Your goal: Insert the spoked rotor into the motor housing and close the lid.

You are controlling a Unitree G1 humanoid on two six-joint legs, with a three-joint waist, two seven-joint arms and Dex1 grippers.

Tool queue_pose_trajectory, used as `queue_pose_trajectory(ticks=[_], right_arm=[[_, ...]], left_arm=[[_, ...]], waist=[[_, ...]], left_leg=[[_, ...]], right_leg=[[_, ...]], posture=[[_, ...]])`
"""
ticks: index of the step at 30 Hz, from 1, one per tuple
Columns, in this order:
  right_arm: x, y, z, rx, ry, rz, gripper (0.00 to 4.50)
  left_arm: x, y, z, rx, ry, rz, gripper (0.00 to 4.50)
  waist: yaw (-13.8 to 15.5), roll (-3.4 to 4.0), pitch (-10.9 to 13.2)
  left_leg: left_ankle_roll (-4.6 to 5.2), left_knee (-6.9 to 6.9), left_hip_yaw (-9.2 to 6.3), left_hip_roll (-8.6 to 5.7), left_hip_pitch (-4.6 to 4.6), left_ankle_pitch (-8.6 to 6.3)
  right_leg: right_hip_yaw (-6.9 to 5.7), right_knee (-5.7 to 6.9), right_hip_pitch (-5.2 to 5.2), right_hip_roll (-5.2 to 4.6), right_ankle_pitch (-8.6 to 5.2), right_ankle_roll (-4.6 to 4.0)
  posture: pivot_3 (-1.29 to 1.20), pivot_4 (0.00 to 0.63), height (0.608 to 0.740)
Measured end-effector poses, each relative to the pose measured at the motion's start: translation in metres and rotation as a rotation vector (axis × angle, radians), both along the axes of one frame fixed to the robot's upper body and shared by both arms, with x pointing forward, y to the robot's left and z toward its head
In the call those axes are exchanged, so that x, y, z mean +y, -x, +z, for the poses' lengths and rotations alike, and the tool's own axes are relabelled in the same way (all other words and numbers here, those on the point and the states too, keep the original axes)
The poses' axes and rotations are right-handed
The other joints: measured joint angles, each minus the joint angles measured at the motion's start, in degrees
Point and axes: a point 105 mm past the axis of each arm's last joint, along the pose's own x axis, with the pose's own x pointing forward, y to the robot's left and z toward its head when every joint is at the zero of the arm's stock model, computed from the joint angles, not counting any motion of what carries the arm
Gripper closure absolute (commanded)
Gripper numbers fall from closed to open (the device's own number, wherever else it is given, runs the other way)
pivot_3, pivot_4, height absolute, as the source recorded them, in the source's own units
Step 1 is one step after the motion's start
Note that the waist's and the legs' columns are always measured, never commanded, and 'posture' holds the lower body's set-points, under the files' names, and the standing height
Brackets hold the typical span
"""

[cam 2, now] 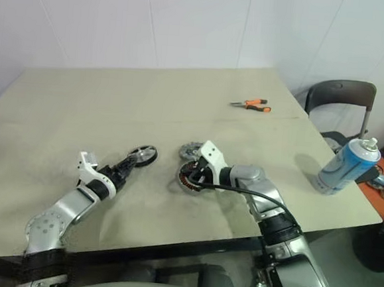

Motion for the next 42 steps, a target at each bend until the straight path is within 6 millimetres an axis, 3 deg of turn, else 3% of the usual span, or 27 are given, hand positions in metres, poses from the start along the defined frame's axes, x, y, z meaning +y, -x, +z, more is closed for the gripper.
queue_pose_trajectory(ticks=[4,13,31,42], right_arm=[[0.0,0.0,0.001,-0.002,-0.001,0.001,4.5],[0.0,0.0,0.0,-0.003,0.001,-0.002,4.5],[0.0,0.0,0.0,-0.003,0.002,0.001,4.5],[0.001,0.001,0.0,-0.004,0.004,0.012,4.5]], left_arm=[[-0.01,-0.011,0.0,-0.005,0.005,-0.019,2.02],[-0.012,-0.015,-0.003,-0.018,-0.003,-0.035,2.02],[0.005,-0.005,0.001,-0.087,0.041,-0.028,2.02],[0.002,-0.006,-0.006,-0.069,0.033,-0.048,2.02]], waist=[[-0.2,-0.01,0.0],[-0.1,-0.01,0.0],[-0.3,0.0,0.0],[-0.3,0.0,0.0]], left_leg=[[0.0,-0.03,0.0,0.01,-0.02,0.0],[0.0,-0.02,-0.03,0.01,0.01,0.0],[0.0,-0.02,-0.02,0.08,0.01,0.0],[0.0,-0.03,-0.02,0.09,0.02,0.0]], right_leg=[[0.02,-0.01,-0.03,0.02,0.01,0.02],[0.02,0.01,0.0,0.01,0.01,0.02],[0.03,0.01,-0.02,0.01,0.01,0.03],[0.03,0.02,-0.01,0.01,0.05,0.08]], posture=[[0.0,0.0,0.74],[0.0,0.0,0.74],[0.0,0.0,0.74],[0.0,0.0,0.74]])
